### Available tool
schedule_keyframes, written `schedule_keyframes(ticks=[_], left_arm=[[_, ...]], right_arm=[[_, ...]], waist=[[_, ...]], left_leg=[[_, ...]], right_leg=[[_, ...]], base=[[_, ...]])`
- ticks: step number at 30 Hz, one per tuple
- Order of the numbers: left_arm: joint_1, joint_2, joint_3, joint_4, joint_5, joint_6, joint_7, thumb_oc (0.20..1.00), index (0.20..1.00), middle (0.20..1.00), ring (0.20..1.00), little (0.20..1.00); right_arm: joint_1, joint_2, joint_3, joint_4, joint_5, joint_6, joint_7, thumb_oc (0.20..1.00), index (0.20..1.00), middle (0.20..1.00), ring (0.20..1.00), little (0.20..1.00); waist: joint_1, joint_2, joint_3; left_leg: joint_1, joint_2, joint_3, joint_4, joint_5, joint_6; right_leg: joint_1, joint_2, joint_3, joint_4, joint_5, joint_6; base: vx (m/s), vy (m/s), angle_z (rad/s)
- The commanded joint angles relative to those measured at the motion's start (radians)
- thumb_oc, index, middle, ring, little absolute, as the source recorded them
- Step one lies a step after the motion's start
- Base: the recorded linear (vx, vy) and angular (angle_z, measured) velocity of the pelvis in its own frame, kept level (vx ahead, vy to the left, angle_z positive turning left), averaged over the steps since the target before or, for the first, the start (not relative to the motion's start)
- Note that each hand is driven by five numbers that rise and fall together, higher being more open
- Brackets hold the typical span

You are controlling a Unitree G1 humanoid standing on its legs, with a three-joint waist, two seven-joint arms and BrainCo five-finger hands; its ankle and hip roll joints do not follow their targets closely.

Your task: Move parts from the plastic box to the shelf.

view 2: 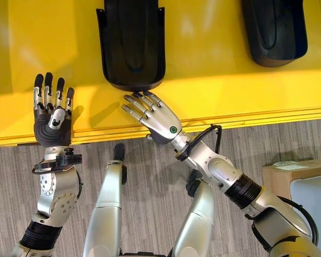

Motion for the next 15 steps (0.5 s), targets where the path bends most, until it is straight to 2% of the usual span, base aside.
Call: schedule_keyframes(ticks=[1, 2, 3, 6, 7, 8, 9, 10, 11, 12, 15], left_arm=[[0.082, -0.013, -0.035, 0.060, -0.036, 0.029, 0.030, 1.000, 1.000, 1.000, 1.000, 1.000], [0.081, -0.012, -0.035, 0.061, -0.035, 0.028, 0.031, 1.000, 1.000, 1.000, 1.000, 1.000], [0.081, -0.012, -0.036, 0.063, -0.037, 0.028, 0.030, 1.000, 1.000, 1.000, 1.000, 1.000], [0.080, -0.010, -0.037, 0.063, -0.039, 0.030, 0.028, 1.000, 1.000, 1.000, 1.000, 1.000], [0.081, -0.008, -0.039, 0.062, -0.040, 0.030, 0.026, 1.000, 1.000, 1.000, 1.000, 1.000], [0.082, -0.008, -0.040, 0.063, -0.044, 0.029, 0.025, 1.000, 1.000, 1.000, 1.000, 1.000], [0.082, -0.007, -0.041, 0.064, -0.046, 0.030, 0.023, 1.000, 1.000, 1.000, 1.000, 1.000], [0.081, -0.005, -0.040, 0.061, -0.045, 0.029, 0.024, 1.000, 1.000, 1.000, 1.000, 1.000], [0.081, -0.005, -0.040, 0.063, -0.047, 0.029, 0.024, 1.000, 1.000, 1.000, 1.000, 1.000], [0.081, -0.004, -0.041, 0.062, -0.046, 0.028, 0.024, 1.000, 1.000, 1.000, 1.000, 1.000], [0.082, -0.004, -0.041, 0.059, -0.047, 0.030, 0.025, 1.000, 1.000, 1.000, 1.000, 1.000]], right_arm=[[-0.083, 0.025, -0.088, -0.027, 0.035, 0.028, -0.068, 1.000, 1.000, 1.000, 1.000, 1.000], [-0.088, 0.024, -0.089, -0.026, 0.032, 0.030, -0.071, 1.000, 1.000, 1.000, 1.000, 1.000], [-0.092, 0.026, -0.092, -0.025, 0.032, 0.032, -0.073, 1.000, 1.000, 1.000, 1.000, 1.000], [-0.109, 0.026, -0.102, -0.015, 0.029, 0.040, -0.081, 1.000, 1.000, 1.000, 1.000, 1.000], [-0.114, 0.024, -0.106, -0.014, 0.029, 0.044, -0.085, 1.000, 1.000, 1.000, 1.000, 1.000], [-0.123, 0.028, -0.112, -0.008, 0.030, 0.049, -0.089, 1.000, 1.000, 1.000, 1.000, 1.000], [-0.129, 0.027, -0.115, -0.005, 0.030, 0.052, -0.093, 1.000, 1.000, 1.000, 1.000, 1.000], [-0.136, 0.027, -0.122, 0.001, 0.030, 0.058, -0.098, 1.000, 1.000, 1.000, 1.000, 1.000], [-0.141, 0.027, -0.123, 0.000, 0.030, 0.060, -0.101, 1.000, 1.000, 1.000, 1.000, 1.000], [-0.148, 0.026, -0.124, 0.002, 0.029, 0.063, -0.102, 1.000, 1.000, 1.000, 1.000, 1.000], [-0.153, 0.035, -0.125, 0.004, 0.035, 0.060, -0.103, 1.000, 1.000, 1.000, 1.000, 1.000]], waist=[[0.007, 0.016, 0.044], [0.007, 0.015, 0.040], [0.007, 0.015, 0.040], [0.008, 0.017, 0.039], [0.009, 0.019, 0.044], [0.010, 0.021, 0.039], [0.011, 0.021, 0.039], [0.011, 0.024, 0.042], [0.012, 0.023, 0.036], [0.013, 0.025, 0.040], [0.015, 0.026, 0.039]], left_leg=[[0.000, 0.019, 0.041, 0.014, -0.030, 0.018], [0.010, 0.024, 0.040, 0.020, -0.058, 0.011], [0.009, 0.024, 0.040, 0.022, -0.058, 0.011], [0.008, 0.023, 0.040, 0.017, -0.053, 0.012], [-0.002, 0.020, 0.041, 0.016, -0.029, 0.018], [0.008, 0.023, 0.040, 0.023, -0.057, 0.012], [0.007, 0.022, 0.041, 0.024, -0.058, 0.013], [-0.004, 0.019, 0.042, 0.020, -0.032, 0.020], [0.006, 0.022, 0.041, 0.025, -0.059, 0.014], [-0.005, 0.019, 0.042, 0.021, -0.033, 0.020], [-0.003, 0.019, 0.042, 0.020, -0.033, 0.022]], right_leg=[[-0.053, -0.018, 0.066, 0.139, -0.014, -0.022], [-0.043, -0.015, 0.068, 0.147, -0.039, -0.013], [-0.044, -0.015, 0.068, 0.148, -0.040, -0.014], [-0.045, -0.015, 0.067, 0.145, -0.035, -0.014], [-0.054, -0.017, 0.065, 0.141, -0.015, -0.023], [-0.045, -0.014, 0.070, 0.150, -0.040, -0.014], [-0.047, -0.015, 0.072, 0.151, -0.040, -0.015], [-0.058, -0.017, 0.070, 0.146, -0.018, -0.024], [-0.048, -0.014, 0.072, 0.153, -0.042, -0.015], [-0.058, -0.016, 0.070, 0.145, -0.018, -0.024], [-0.058, -0.016, 0.070, 0.147, -0.018, -0.025]], base=[[0.01, 0.000, -0.03], [0.00, 0.000, 0.00], [0.08, -0.026, -0.02], [-0.02, 0.006, 0.01], [0.00, 0.000, 0.00], [0.00, 0.000, 0.00], [0.00, 0.000, 0.00], [0.00, 0.000, 0.00], [-0.07, 0.025, 0.02], [0.00, 0.000, 0.00], [0.00, 0.000, 0.00]])
